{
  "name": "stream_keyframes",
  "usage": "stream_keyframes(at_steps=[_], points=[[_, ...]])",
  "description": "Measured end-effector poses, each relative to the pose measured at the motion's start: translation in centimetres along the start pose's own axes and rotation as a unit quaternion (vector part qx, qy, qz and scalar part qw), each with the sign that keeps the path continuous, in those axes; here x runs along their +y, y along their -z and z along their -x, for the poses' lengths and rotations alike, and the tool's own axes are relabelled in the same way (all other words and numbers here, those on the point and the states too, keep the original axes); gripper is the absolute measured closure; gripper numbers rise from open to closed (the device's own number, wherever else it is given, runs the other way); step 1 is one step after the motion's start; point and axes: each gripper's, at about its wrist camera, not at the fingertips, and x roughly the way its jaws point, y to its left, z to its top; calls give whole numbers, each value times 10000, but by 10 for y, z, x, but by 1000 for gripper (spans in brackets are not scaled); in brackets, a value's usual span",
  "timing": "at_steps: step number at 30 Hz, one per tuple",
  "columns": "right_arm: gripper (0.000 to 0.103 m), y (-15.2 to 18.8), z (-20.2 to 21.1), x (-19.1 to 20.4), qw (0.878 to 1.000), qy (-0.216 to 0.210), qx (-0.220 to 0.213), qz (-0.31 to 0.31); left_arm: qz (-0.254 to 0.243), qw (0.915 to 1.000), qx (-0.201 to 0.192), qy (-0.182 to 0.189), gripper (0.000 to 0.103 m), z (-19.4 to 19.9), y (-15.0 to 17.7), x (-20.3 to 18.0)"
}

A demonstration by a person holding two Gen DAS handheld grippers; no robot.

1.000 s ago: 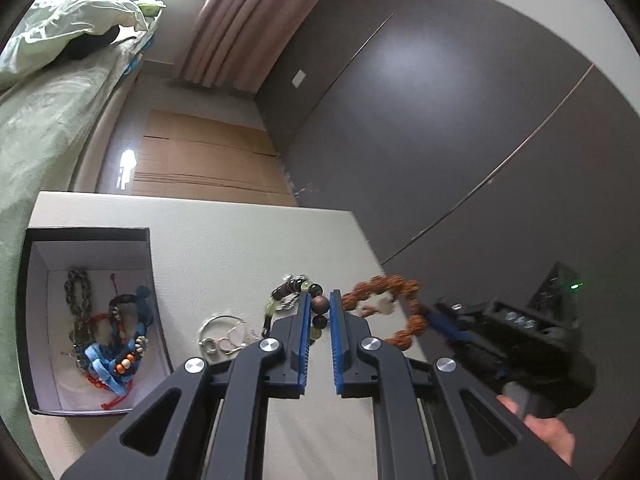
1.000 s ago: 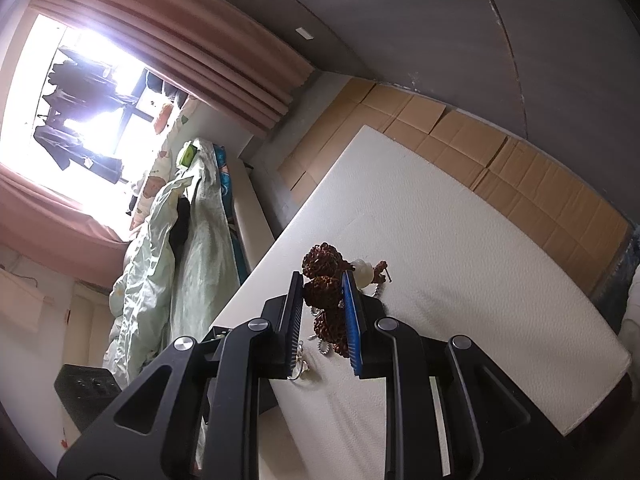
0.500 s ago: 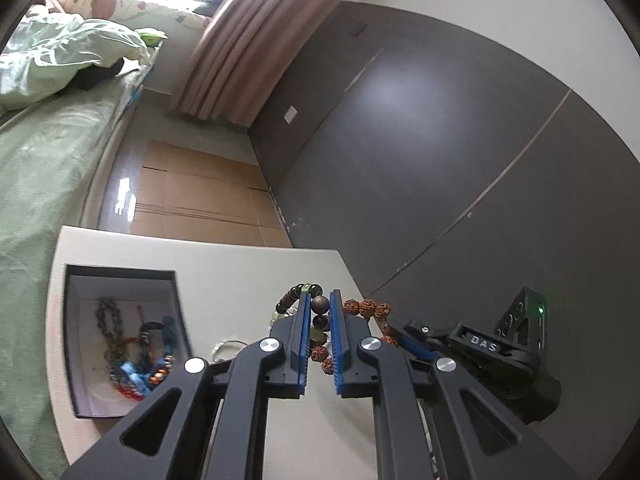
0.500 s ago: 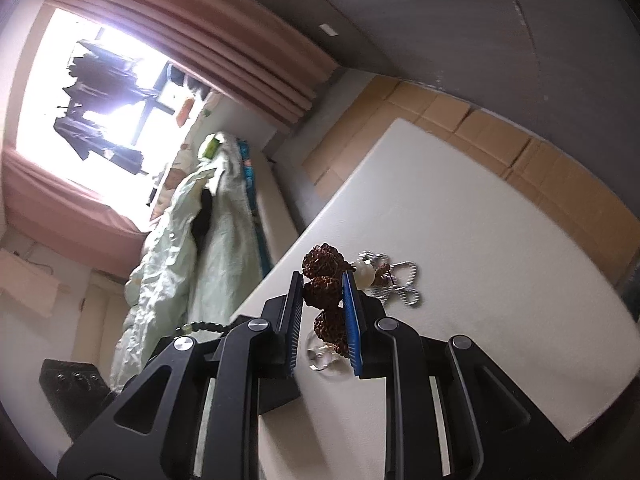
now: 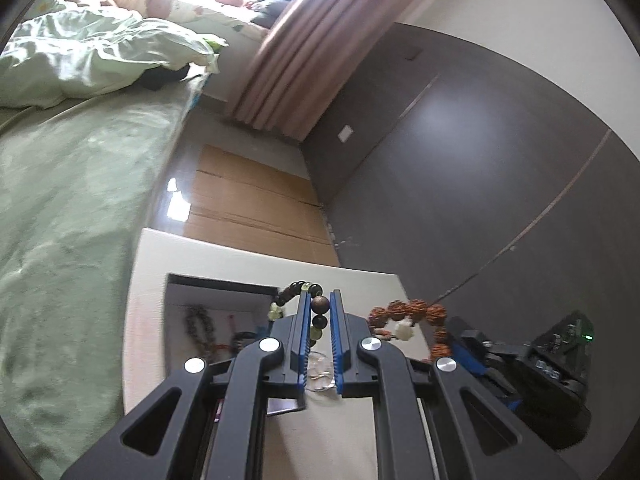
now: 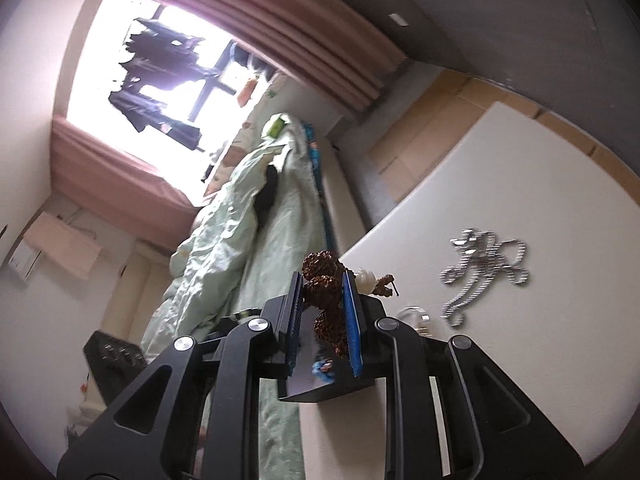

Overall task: Organize jewelry
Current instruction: 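Carry both held bracelets toward the black box, then lower both bracelets into the black box and open both tools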

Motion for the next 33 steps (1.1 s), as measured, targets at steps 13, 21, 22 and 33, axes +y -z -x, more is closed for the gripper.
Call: stream_keyframes(at_steps=[13, 21, 22, 33], points=[[83, 26, -44, 35, 9982, -378, 343, 321, 459, 9968, -394, -527, 47, 24, -12, 33], [82, 44, -73, 51, 9933, -794, 792, 292, 654, 9947, -525, -590, 44, 38, -17, 48], [80, 46, -77, 54, 9930, -712, 876, 337, 670, 9947, -527, -584, 44, 39, -16, 48], [33, 35, -52, 40, 9971, -113, 569, 496, 626, 9956, -427, -557, 44, 33, -18, 46]])
